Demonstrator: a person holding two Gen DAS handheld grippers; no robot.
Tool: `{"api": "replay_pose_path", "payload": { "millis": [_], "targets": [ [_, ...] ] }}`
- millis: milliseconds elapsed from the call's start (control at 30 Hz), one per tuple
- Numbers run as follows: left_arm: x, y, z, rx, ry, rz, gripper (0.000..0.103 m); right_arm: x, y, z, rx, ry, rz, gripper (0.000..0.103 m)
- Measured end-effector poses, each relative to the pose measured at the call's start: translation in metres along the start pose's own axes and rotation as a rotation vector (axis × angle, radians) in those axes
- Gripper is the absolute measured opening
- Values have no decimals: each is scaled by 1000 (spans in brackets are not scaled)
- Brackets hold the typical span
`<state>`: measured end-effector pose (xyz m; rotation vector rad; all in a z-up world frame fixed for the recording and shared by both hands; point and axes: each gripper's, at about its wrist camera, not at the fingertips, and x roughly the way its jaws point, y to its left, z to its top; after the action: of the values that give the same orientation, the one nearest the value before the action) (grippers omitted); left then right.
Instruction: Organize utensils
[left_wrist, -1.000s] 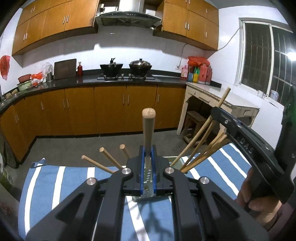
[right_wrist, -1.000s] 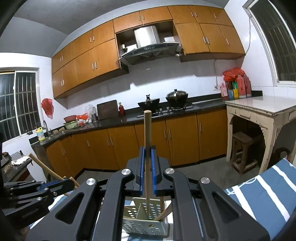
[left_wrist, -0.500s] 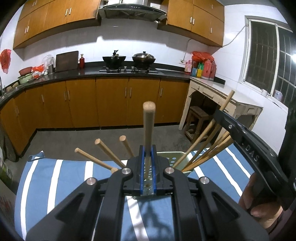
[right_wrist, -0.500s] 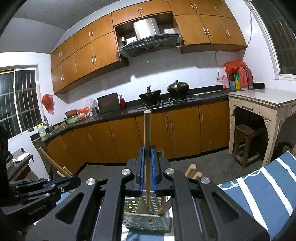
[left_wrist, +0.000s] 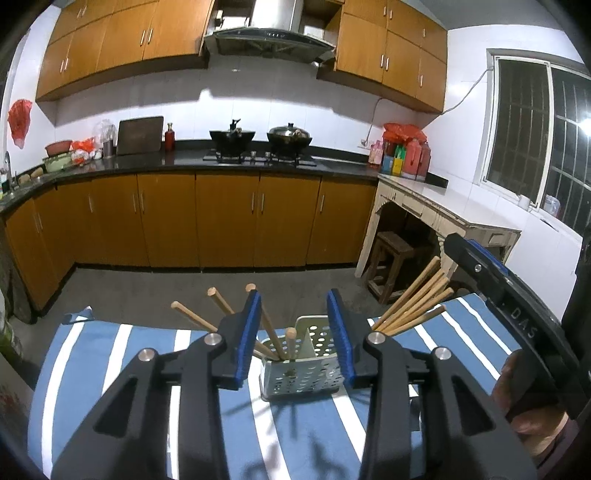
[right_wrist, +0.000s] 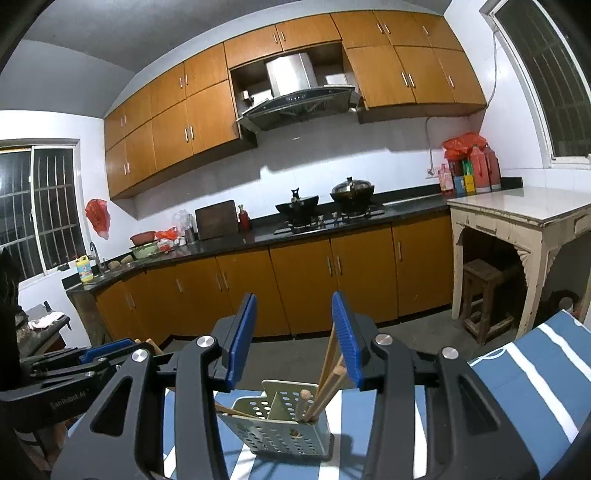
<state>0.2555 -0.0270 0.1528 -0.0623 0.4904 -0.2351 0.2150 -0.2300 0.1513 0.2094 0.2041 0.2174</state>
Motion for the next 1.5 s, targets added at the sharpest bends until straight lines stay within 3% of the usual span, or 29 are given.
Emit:
{"api": "replay_pose_path", "payload": {
  "millis": [200, 367, 667, 800, 1200, 1500],
  "targets": [
    [-27, -3, -7, 11, -31, 18, 45, -22, 0, 1, -5, -13, -1, 50],
    [-49, -3, -21, 6, -46, 24, 53, -46, -1, -7, -4, -4, 9, 61],
    [-94, -3, -76, 27, -90, 67, 86, -94, 7, -48, -58, 35, 19, 94],
    [-110, -3, -103, 38, -107, 103, 98, -108, 6, -74, -73, 55, -5, 101],
    [-137, 5, -171, 30, -124, 208, 99, -140, -7, -125, -56, 111, -72, 101],
    [-143, 6, -200, -1, -115, 222, 99, -155, 4, -154, -92, 141, -91, 101]
  ]
}}
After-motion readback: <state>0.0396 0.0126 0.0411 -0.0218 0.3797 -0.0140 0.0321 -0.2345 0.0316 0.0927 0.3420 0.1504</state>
